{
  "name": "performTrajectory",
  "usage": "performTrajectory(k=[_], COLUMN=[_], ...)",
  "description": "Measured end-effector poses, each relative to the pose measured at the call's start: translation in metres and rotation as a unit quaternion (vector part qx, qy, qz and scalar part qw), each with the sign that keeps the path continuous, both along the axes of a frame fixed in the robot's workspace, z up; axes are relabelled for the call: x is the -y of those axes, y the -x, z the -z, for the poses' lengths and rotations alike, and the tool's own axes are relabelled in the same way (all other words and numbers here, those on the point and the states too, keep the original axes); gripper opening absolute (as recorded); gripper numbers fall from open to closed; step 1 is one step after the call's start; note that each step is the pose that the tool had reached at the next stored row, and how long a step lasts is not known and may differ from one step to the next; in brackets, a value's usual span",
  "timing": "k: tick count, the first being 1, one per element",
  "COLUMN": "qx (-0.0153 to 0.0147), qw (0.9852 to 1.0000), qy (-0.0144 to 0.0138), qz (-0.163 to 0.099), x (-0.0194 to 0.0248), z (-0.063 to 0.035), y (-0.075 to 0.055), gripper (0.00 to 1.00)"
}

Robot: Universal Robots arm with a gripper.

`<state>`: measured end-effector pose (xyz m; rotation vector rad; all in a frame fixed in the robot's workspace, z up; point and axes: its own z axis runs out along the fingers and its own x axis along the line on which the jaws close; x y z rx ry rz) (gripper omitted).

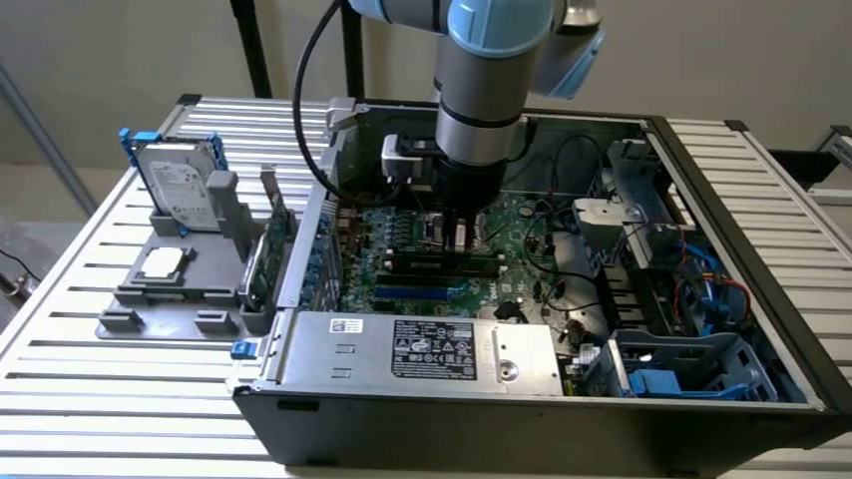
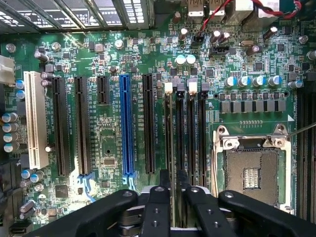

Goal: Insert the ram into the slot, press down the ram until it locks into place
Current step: 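Insert the ram into the slot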

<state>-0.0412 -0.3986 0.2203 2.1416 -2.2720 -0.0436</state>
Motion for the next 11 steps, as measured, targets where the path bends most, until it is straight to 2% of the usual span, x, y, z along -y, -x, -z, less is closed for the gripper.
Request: performTrajectory(k=[1,2,4,9,11], qx=[0.0000,0.0000,0.0001,0.0000,0.0000], qw=[1.0000,1.0000,1.0000,1.0000,1.0000], qy=[0.0000,0.0000,-0.0001,-0.0001,-0.0001], qz=[0.000,0.000,0.000,0.000,0.000], x=[0.0000,0.0000,0.0000,0.0000,0.0000], z=[0.0000,-0.0002,-0.0041,-0.0255,-0.0301], y=[0.000,0.000,0.000,0.000,0.000], gripper=[0.22,0.28,0.28,0.28,0.26])
